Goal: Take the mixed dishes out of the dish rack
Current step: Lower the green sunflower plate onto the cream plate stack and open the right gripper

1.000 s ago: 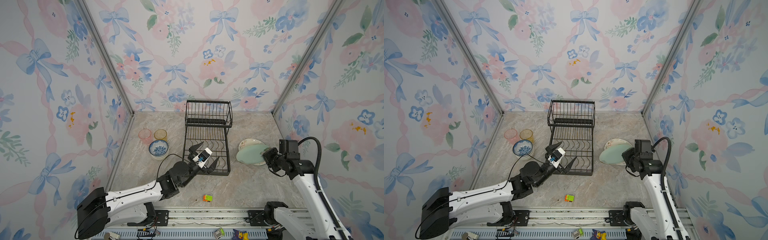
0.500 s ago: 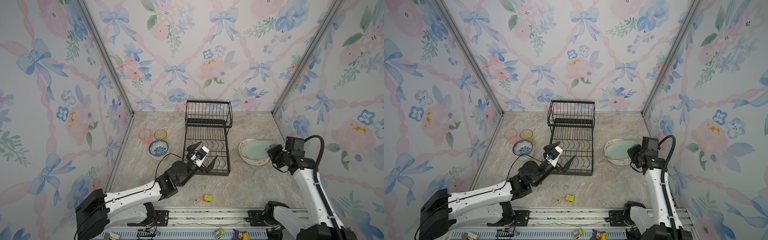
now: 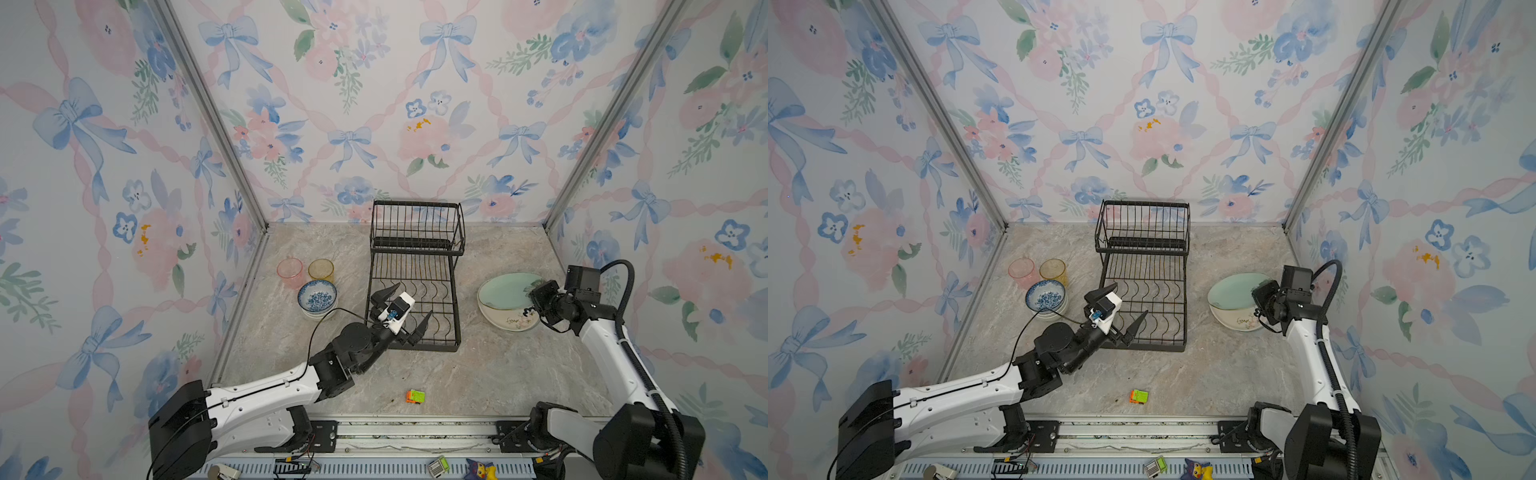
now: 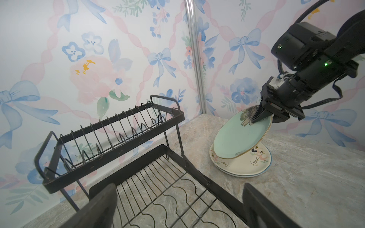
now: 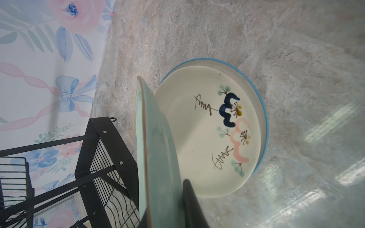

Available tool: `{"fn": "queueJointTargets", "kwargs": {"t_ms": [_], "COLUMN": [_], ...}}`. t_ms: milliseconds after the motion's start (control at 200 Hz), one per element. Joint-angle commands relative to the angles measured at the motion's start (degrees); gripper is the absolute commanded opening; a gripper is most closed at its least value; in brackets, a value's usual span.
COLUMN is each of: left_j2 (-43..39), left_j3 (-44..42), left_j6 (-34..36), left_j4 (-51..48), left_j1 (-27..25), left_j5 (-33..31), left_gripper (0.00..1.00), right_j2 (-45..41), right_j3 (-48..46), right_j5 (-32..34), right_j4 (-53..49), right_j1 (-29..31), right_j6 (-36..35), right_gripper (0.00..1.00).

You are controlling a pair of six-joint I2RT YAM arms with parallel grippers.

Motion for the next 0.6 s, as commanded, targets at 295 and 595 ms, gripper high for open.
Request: {"fn": "queueJointTargets", "kwargs": {"t_ms": [295, 595], "left_j2": [-1.42, -0.77], "left_j3": [-0.66, -0.13], "left_j6": [-0.90, -0.93], "left_j4": [1.42, 1.42], "left_j1": [0.67, 0.75], "left_j5": [-2.35, -1.90], "left_gripper": [0.98, 0.98], "right_j2": [3.79, 4.23], "right_j3": [-2.38, -5.25], "right_j5": [-3.90, -2.45], "right_j4": [10.96, 13.70], "right_j1": [-0.05, -0.21], "right_j6": [0.02, -2.08], "right_gripper": [0.00, 0.00]}}
